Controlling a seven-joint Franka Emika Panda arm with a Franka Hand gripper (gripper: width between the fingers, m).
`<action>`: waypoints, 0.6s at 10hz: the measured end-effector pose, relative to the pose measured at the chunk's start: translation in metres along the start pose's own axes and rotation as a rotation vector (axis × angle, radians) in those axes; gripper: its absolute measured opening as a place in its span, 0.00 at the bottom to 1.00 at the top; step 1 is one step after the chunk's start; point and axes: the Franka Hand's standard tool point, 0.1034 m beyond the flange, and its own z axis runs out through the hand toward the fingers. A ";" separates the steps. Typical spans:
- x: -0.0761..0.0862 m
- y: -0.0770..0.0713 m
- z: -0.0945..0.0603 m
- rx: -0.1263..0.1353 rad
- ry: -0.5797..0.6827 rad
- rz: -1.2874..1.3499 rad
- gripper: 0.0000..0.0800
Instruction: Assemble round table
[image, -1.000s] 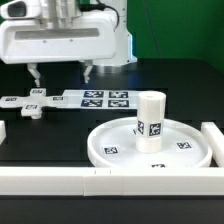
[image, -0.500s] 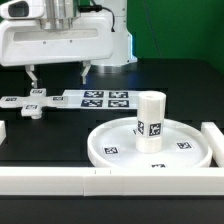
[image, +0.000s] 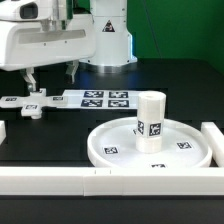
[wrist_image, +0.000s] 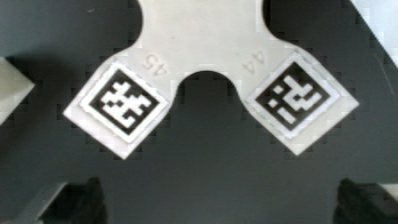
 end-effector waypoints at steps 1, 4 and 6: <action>-0.007 0.002 0.002 0.002 -0.005 -0.045 0.81; -0.038 0.012 0.006 0.011 -0.017 -0.061 0.81; -0.040 0.012 0.008 0.015 -0.018 -0.053 0.81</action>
Offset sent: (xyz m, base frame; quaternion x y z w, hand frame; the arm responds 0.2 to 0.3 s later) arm -0.0106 -0.0322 -0.0058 0.0326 -0.0020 -0.0408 0.9986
